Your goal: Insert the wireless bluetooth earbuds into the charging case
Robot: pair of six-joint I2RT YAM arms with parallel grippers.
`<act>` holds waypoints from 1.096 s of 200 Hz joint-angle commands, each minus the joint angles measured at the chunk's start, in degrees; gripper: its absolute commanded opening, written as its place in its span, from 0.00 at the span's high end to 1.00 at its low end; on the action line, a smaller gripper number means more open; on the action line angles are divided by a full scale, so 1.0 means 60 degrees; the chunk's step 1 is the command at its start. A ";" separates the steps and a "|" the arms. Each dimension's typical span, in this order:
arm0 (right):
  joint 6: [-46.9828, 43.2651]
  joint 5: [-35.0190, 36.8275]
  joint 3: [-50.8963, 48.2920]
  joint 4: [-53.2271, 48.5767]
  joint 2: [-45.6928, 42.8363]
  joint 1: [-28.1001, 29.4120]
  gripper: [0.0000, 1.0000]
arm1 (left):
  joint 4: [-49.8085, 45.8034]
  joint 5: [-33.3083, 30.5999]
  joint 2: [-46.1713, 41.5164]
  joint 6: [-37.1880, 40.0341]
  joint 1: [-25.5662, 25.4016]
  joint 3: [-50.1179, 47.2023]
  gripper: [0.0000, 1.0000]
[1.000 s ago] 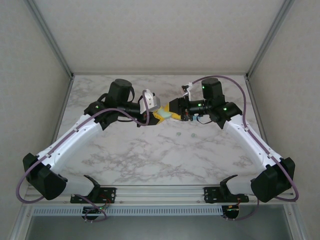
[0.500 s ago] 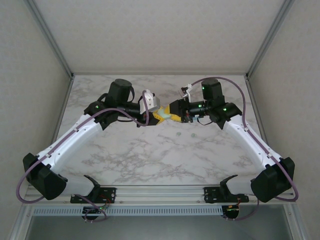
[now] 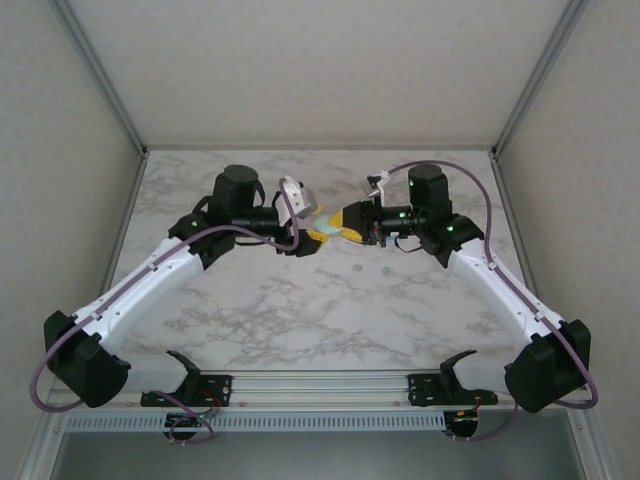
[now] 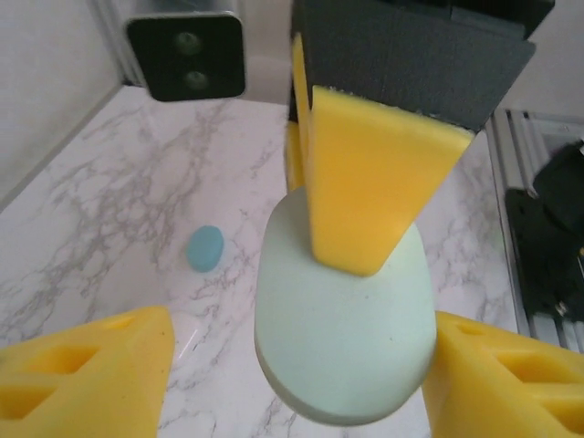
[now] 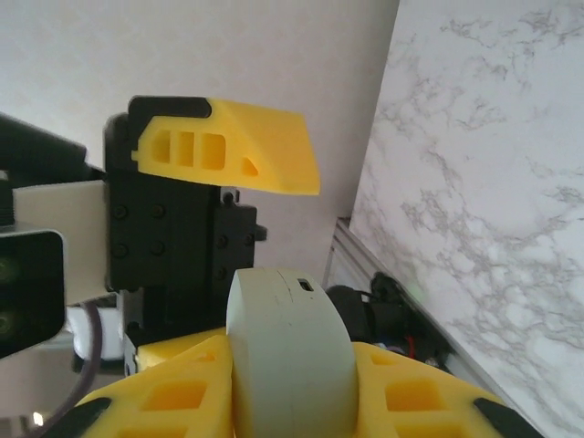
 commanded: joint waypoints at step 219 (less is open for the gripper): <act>0.5191 -0.0561 -0.0635 0.6332 0.0993 0.0052 0.79 | 0.5276 0.0484 -0.0636 -0.2708 0.0516 -0.1755 0.38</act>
